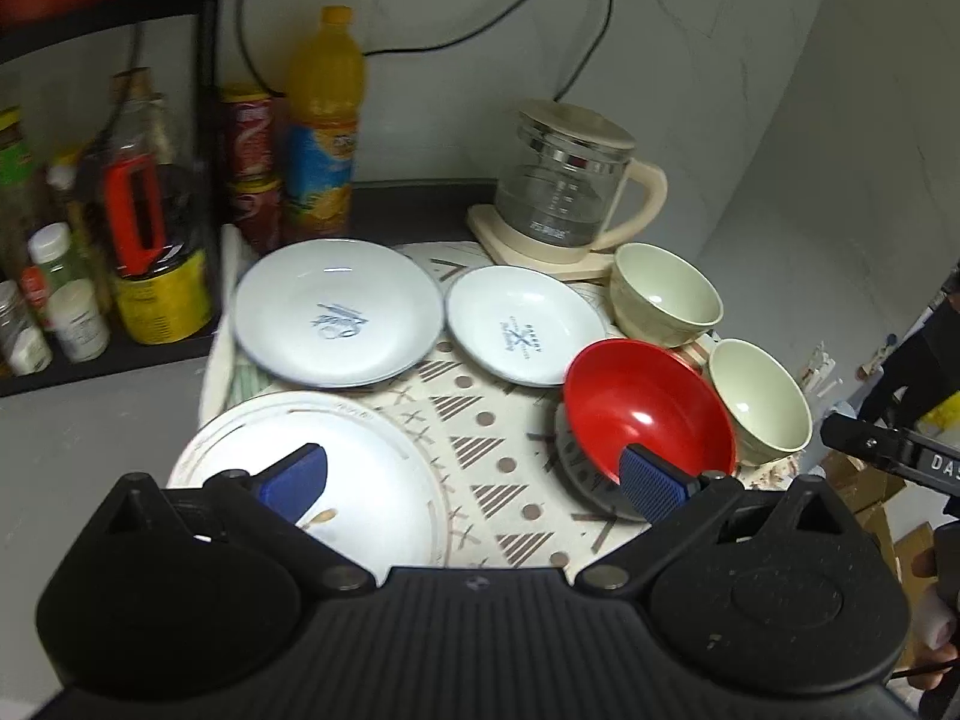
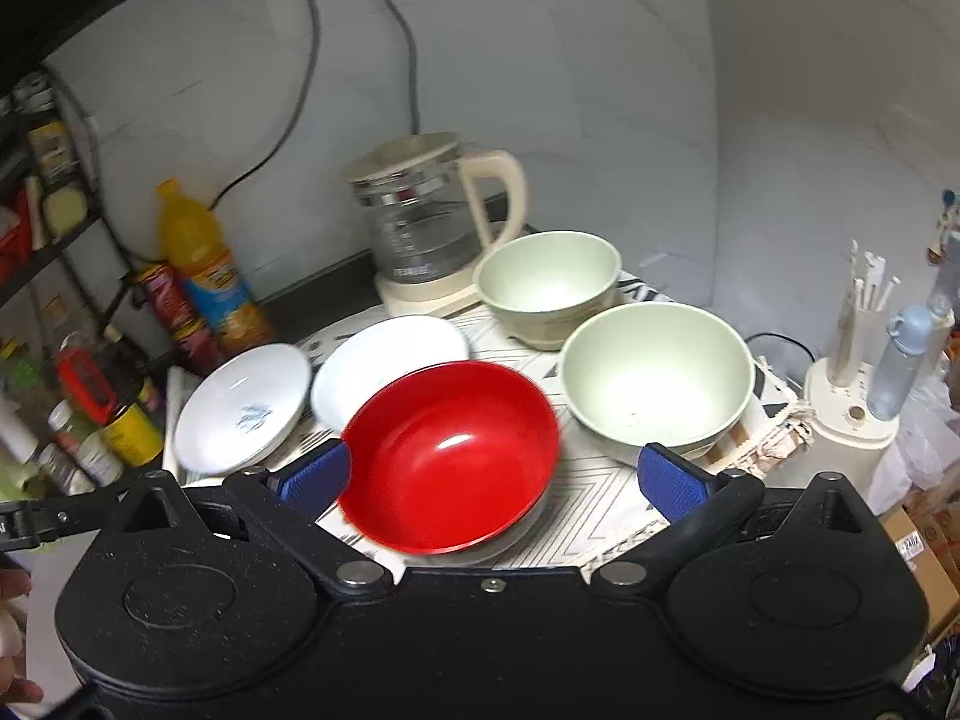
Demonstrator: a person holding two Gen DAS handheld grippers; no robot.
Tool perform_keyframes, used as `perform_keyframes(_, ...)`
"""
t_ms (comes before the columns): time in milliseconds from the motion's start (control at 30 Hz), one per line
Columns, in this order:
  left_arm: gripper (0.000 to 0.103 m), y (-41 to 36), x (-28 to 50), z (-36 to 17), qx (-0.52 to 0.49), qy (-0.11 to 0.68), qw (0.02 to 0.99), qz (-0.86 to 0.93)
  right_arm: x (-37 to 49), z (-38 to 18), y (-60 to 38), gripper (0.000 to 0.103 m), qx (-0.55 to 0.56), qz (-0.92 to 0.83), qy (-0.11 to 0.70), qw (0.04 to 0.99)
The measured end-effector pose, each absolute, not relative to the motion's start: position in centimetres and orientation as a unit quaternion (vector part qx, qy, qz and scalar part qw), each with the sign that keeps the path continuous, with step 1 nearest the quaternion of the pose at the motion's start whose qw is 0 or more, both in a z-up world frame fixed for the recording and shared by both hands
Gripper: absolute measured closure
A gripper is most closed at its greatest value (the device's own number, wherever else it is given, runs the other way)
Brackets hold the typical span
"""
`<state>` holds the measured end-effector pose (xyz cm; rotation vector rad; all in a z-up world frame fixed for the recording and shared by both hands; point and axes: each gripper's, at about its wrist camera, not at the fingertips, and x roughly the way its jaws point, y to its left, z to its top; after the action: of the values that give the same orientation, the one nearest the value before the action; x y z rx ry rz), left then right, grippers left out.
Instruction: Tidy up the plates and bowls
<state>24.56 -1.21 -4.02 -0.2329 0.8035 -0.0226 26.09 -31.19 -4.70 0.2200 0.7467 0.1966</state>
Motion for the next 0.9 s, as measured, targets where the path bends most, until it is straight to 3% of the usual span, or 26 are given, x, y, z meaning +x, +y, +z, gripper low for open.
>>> perform_keyframes(667,0.003,-7.8,32.8,-6.7,-0.107,0.409,0.898,-0.123,29.5,-8.8,-35.0,0.001,0.118,-0.01,0.376,0.919)
perform_keyframes(900,0.007,-11.2,36.0,-7.0,-0.107,0.413,0.892,-0.148,31.3,-10.0,-37.5,0.01,0.129,-0.032,0.386,0.913)
